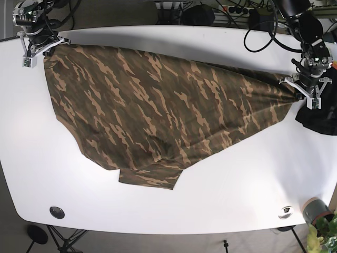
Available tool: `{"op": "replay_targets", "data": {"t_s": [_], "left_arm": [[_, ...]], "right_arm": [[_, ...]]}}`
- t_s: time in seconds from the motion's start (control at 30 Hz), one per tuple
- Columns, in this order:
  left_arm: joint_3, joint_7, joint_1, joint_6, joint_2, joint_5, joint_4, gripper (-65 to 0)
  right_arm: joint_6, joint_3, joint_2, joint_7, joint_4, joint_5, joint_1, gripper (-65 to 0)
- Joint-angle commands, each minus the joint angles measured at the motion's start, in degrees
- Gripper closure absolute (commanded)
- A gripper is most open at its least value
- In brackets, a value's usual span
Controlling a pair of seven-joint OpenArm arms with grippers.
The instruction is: Fold the T-shirt properly
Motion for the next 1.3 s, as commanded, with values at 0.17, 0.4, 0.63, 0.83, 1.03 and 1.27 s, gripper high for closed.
{"op": "replay_targets", "data": {"t_s": [0.17, 0.4, 0.63, 0.83, 1.03, 1.27], "left_arm": [[0.68, -1.07, -0.64, 0.57, -1.13, 0.29, 0.91, -2.4], [2.35, -1.07, -0.64, 0.57, -1.40, 0.29, 1.08, -2.4], [2.96, -1.07, -0.73, 0.57, -2.19, 0.29, 1.17, -2.4], [3.32, -1.07, -0.73, 0.57, -2.54, 0.29, 1.44, -2.4], [3.32, -1.07, -0.73, 0.57, -2.63, 0.29, 1.44, -2.4], [3.32, -1.07, -0.73, 0.57, -2.54, 0.29, 1.44, -2.4]], "right_arm": [[-0.12, 0.25, 0.86, 0.97, 1.16, -0.12, 1.88, -41.9], [-0.12, 0.16, 2.62, 0.97, 1.16, 4.18, 5.30, -47.4], [-0.12, -8.45, 7.19, 0.89, 0.28, 5.24, 12.60, -47.4], [-0.12, -16.01, 12.38, 0.89, -8.77, 5.24, 21.04, -47.4], [-0.12, -22.78, 17.39, 1.94, -24.86, 5.24, 32.29, -47.4], [-0.12, -31.31, 21.43, 9.94, -43.50, 5.15, 43.46, -47.4]]}}
